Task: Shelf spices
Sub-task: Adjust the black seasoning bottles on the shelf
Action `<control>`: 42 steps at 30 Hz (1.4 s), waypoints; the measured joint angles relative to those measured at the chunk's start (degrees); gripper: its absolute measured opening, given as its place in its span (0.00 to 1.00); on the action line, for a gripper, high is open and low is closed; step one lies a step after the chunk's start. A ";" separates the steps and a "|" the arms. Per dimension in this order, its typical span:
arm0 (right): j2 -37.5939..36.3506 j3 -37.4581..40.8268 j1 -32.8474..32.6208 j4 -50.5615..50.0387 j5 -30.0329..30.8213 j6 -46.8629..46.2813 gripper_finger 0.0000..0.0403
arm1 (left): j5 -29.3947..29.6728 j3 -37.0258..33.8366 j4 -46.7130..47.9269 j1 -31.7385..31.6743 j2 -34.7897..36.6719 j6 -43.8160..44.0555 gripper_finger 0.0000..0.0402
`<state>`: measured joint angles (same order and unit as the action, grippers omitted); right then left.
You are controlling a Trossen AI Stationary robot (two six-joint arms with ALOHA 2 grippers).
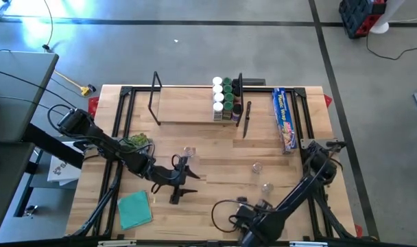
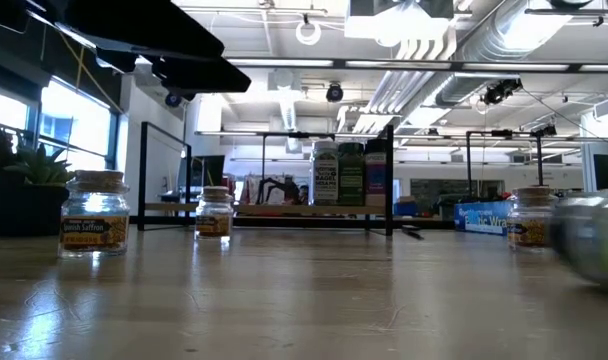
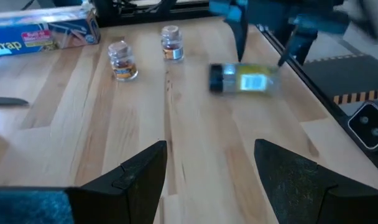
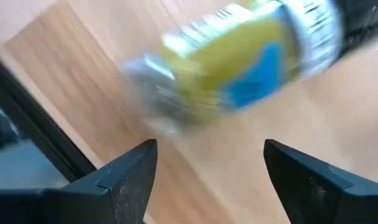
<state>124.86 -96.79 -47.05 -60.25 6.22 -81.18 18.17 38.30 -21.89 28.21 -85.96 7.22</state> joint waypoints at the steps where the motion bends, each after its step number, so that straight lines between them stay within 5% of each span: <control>1: -0.45 0.00 0.34 -0.49 0.24 3.14 0.72 | -0.07 -0.01 0.07 0.02 -0.09 0.04 0.59; 5: -1.00 0.00 1.62 -4.06 -0.44 12.16 0.72 | -1.00 0.04 -1.37 0.04 -1.04 2.57 0.59; 13: -1.60 0.02 1.07 -9.21 0.01 14.12 0.72 | -7.36 0.00 -11.66 -1.45 -12.32 8.12 0.59; 17: -1.90 0.02 1.16 -6.29 0.20 13.33 0.72 | -12.81 1.86 -21.39 -2.96 -19.52 0.96 0.59; 27: -0.78 0.20 -2.42 -0.12 10.64 -6.30 0.72 | -23.58 20.21 -16.79 -8.63 -33.17 -23.54 0.60; 34: 1.69 0.24 -1.62 1.81 12.15 -3.85 0.71 | -33.03 26.38 -16.72 -11.21 -37.89 -30.29 0.68; 42: 1.95 0.24 -0.13 1.76 13.35 2.90 0.59 | -35.48 30.85 -16.62 -12.87 -42.05 -31.73 0.75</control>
<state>126.80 -96.55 -47.18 -58.49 19.57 -78.27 -17.30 69.15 -38.51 15.34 -128.01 -24.51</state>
